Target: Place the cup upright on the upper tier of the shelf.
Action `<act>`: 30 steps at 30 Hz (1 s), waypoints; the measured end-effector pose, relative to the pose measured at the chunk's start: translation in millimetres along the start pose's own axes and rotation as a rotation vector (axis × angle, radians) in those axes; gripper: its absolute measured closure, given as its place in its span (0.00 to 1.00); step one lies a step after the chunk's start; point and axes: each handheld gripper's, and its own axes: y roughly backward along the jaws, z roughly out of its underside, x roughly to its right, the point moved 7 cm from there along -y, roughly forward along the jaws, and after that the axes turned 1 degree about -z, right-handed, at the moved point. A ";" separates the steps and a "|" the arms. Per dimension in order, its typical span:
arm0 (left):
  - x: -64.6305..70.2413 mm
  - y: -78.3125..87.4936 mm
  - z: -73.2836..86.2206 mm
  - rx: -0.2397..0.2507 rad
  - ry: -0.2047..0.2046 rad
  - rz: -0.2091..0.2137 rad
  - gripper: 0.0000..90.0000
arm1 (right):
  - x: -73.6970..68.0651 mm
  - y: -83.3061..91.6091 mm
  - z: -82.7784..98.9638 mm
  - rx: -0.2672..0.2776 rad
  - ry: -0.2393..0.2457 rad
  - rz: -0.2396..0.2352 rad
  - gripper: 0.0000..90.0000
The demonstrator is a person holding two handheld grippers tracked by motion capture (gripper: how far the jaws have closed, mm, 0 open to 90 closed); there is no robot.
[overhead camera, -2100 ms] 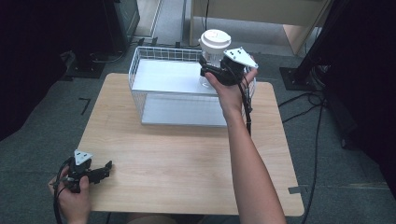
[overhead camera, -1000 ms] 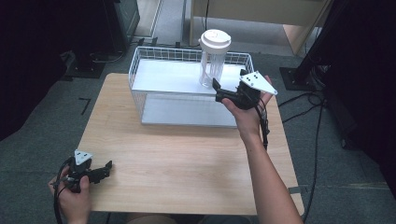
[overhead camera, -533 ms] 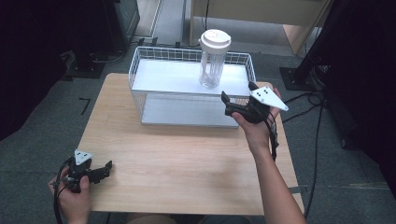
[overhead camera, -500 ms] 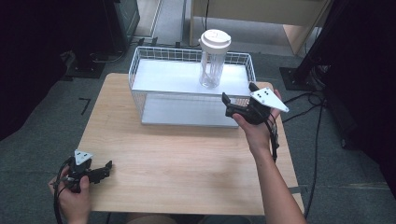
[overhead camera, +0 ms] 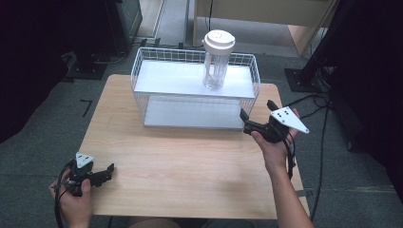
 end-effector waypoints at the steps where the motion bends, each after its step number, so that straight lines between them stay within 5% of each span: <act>1: 0.0 0.0 0.0 0.000 0.000 0.000 0.12 | 2.2 3.1 2.6 0.000 -0.002 0.003 0.01; 14: 0.1 0.0 0.1 -0.001 0.001 0.001 0.12 | 25.3 38.7 29.0 -0.015 -0.021 0.049 0.01; 30: 0.2 0.1 0.1 -0.002 0.001 0.001 0.12 | 45.7 69.8 84.0 -0.082 -0.057 0.083 0.01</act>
